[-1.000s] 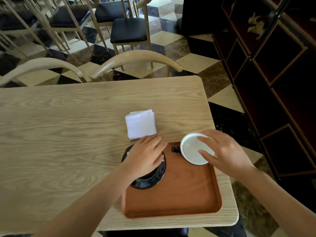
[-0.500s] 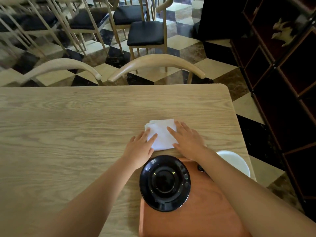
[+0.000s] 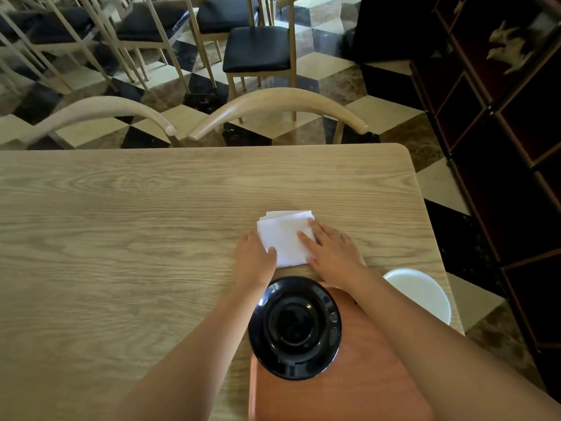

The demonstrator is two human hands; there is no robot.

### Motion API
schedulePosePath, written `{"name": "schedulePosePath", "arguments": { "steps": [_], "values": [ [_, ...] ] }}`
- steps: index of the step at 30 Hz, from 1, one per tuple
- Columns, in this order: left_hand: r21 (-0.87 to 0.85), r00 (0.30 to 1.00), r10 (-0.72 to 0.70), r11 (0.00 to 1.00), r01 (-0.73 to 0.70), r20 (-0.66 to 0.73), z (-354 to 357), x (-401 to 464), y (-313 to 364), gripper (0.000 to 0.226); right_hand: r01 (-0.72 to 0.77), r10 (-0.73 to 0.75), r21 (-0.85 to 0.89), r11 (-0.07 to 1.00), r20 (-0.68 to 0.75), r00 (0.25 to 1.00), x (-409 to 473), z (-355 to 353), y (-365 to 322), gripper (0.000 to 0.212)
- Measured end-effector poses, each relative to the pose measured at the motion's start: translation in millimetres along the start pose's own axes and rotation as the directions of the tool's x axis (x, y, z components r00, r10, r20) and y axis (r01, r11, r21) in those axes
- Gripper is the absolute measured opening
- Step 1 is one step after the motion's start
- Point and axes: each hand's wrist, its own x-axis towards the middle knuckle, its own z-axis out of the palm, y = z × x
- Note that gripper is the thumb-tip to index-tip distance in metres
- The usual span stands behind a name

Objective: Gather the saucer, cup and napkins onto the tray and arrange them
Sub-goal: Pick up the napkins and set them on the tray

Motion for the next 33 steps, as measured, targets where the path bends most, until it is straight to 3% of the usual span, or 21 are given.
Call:
{"name": "schedulePosePath", "arguments": {
  "steps": [4, 8, 12, 15, 18, 22, 24, 27, 30, 33],
  "values": [
    [-0.164, 0.975, -0.208, 0.962, 0.219, 0.083, -6, 11, 14, 0.019, -0.01, 0.009, 0.024, 1.0, 0.005, 1.0, -3, -2, -4, 0.055],
    [-0.319, 0.943, -0.308, 0.887, 0.333, 0.125, -8, 14, 18, 0.041, -0.015, 0.013, 0.054, 0.998, 0.032, 0.999, -8, -6, -7, 0.055],
    [-0.357, 0.956, -0.255, 0.888, 0.29, 0.143, -12, 7, 22, 0.037, -0.046, 0.041, 0.111, 0.993, 0.046, 0.998, -12, -13, -11, 0.056],
    [-0.37, 0.981, -0.168, 0.908, 0.194, 0.1, -18, -2, 29, 0.036, -0.121, 0.14, 0.253, 0.96, -0.062, 0.988, -12, -20, -20, 0.048],
    [-0.455, 0.985, -0.115, 0.876, 0.161, 0.127, -30, -14, 38, 0.015, -0.147, 0.29, 0.499, 0.854, -0.222, 0.931, -18, -25, -26, 0.04],
    [-0.607, 0.971, -0.054, 0.772, 0.187, 0.231, -49, -40, 42, 0.012, -0.113, 0.4, 0.829, 0.548, -0.141, 0.906, -40, -40, -32, 0.044],
    [-0.665, 0.964, -0.042, 0.716, 0.211, 0.261, -57, -59, 41, 0.014, -0.054, 0.451, 0.881, 0.469, -0.186, 0.873, -60, -47, -31, 0.041],
    [-0.686, 0.968, 0.014, 0.708, 0.167, 0.25, -64, -94, 39, 0.012, 0.081, 0.515, 0.922, 0.379, -0.283, 0.809, -105, -55, -25, 0.038],
    [-0.711, 0.983, 0.046, 0.696, 0.097, 0.179, -58, -134, 37, 0.011, 0.168, 0.535, 0.944, 0.282, -0.3, 0.789, -153, -51, -20, 0.045],
    [-0.697, 0.994, 0.076, 0.717, 0.005, 0.085, -36, -175, 32, 0.022, 0.176, 0.555, 0.948, 0.266, -0.3, 0.776, -197, -35, -13, 0.049]
  ]
}}
